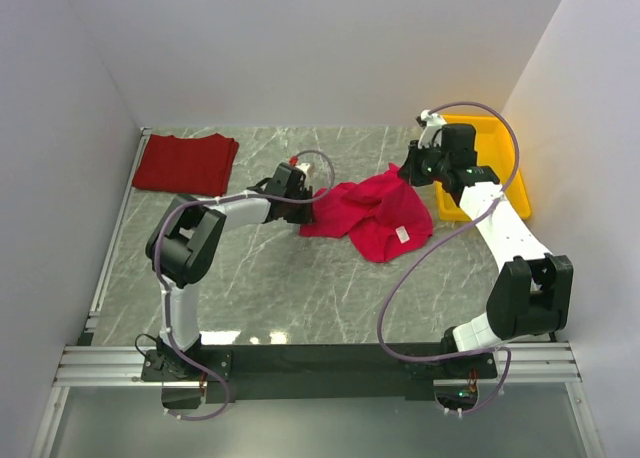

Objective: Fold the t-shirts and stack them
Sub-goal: Flatten the tshirt out

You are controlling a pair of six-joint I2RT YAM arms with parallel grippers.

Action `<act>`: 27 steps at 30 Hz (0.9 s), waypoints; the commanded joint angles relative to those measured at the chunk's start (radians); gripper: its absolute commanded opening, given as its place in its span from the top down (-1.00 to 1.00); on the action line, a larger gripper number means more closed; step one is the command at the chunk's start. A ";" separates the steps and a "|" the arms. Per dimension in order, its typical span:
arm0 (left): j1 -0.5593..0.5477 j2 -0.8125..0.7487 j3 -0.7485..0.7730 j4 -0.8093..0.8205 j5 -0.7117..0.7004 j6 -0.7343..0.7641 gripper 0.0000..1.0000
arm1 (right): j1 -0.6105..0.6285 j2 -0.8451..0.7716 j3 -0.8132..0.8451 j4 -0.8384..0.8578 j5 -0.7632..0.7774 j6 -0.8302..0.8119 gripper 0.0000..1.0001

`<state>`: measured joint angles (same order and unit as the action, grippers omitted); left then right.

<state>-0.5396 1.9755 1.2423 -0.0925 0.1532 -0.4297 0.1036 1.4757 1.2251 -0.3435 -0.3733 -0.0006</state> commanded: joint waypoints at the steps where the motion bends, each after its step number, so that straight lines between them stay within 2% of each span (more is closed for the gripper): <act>1: -0.008 0.005 -0.003 -0.070 0.003 0.023 0.99 | -0.019 -0.038 0.070 0.047 -0.059 0.031 1.00; 3: -0.005 -0.058 -0.069 -0.050 -0.013 0.019 0.99 | -0.022 -0.048 0.088 0.046 -0.068 0.019 1.00; 6: 0.009 -0.260 -0.158 -0.046 -0.082 0.008 0.99 | -0.027 -0.080 0.109 0.040 -0.081 -0.043 1.00; 9: 0.049 -0.546 -0.222 -0.099 -0.110 -0.014 0.99 | -0.033 -0.110 0.140 0.011 -0.136 -0.113 1.00; 14: 0.079 -0.825 -0.282 -0.205 -0.112 -0.026 0.99 | -0.042 -0.170 0.178 -0.011 -0.275 -0.144 1.00; 22: 0.082 -1.210 -0.277 -0.279 -0.150 -0.093 0.99 | -0.042 -0.383 0.200 0.081 -0.434 -0.072 1.00; 27: 0.082 -1.432 -0.196 -0.276 -0.340 -0.135 0.99 | -0.044 -0.512 0.249 0.165 -0.429 0.032 1.00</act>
<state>-0.4561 0.6529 0.9718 -0.3878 -0.0422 -0.5201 0.0673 1.0443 1.3903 -0.3134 -0.7681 -0.0505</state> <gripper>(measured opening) 0.025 0.016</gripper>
